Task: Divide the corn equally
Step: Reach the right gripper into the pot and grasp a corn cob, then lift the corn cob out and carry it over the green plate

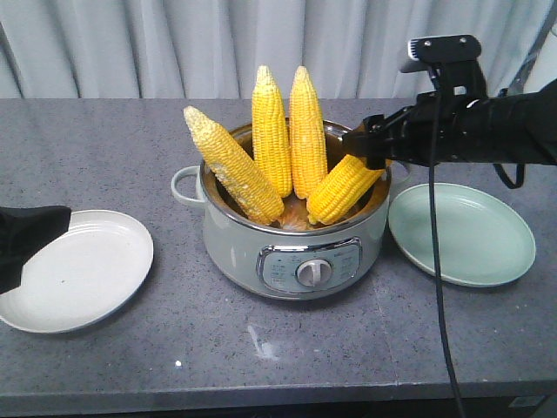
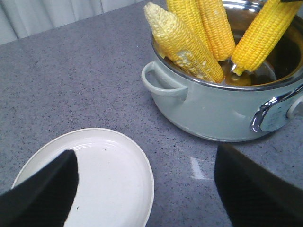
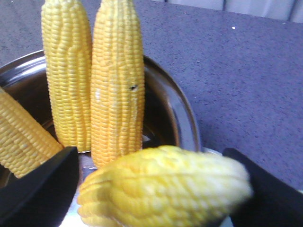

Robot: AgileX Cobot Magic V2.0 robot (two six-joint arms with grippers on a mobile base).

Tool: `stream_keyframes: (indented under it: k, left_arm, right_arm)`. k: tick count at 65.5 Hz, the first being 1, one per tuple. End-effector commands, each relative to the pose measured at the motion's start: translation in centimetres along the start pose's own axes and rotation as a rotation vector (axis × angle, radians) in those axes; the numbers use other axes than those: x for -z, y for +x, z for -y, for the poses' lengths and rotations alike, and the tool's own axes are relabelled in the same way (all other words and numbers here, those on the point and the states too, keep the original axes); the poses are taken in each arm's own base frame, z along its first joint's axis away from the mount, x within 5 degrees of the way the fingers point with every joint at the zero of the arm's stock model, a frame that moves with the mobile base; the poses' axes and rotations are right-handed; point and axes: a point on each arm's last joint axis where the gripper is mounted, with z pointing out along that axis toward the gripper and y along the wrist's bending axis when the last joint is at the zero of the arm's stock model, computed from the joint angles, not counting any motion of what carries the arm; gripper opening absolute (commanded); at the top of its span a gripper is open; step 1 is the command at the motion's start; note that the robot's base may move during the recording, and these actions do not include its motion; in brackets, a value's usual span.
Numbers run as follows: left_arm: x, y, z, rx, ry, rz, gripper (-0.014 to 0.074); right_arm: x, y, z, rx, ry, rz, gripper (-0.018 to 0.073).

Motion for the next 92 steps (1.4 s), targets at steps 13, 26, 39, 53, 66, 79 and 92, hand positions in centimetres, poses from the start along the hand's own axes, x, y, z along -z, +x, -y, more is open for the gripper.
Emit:
stream_keyframes:
  k: [13,26,39,53,66,79,92]
  left_arm:
    - [0.6,-1.4,0.1,0.011,-0.003,0.09,0.0554]
    - [0.6,-1.4,0.1,0.011,-0.003,0.09,0.0554]
    - [0.6,-1.4,0.1,0.011,-0.003,0.09,0.0554]
    - [0.6,-1.4,0.1,0.011,-0.003,0.09,0.0554]
    - [0.6,-1.4,0.1,0.011,-0.003,0.09,0.0554]
    - [0.6,-1.4,0.1,0.011,-0.003,0.09,0.0554]
    - [0.6,-1.4,0.1,0.011,-0.003,0.09,0.0554]
  right_arm:
    - [-1.0,-2.6,-3.1,0.077,-0.063,0.1,0.0557]
    - [-1.6,-2.3,-2.9,0.079,-0.058,0.087,0.0348]
    - [-1.5,-2.3,-3.0,0.093,-0.059,0.088,0.0175]
    - [0.6,-3.2,-3.6,0.113,-0.077,0.118,0.019]
    - [4.6,-4.5,-4.5,0.147,-0.086,0.193,0.0204]
    - [9.0,-5.7,-4.9,0.196,-0.017,0.238,0.0217]
    - [12.6,-6.7,-2.0,0.118,0.185,0.038,0.0224]
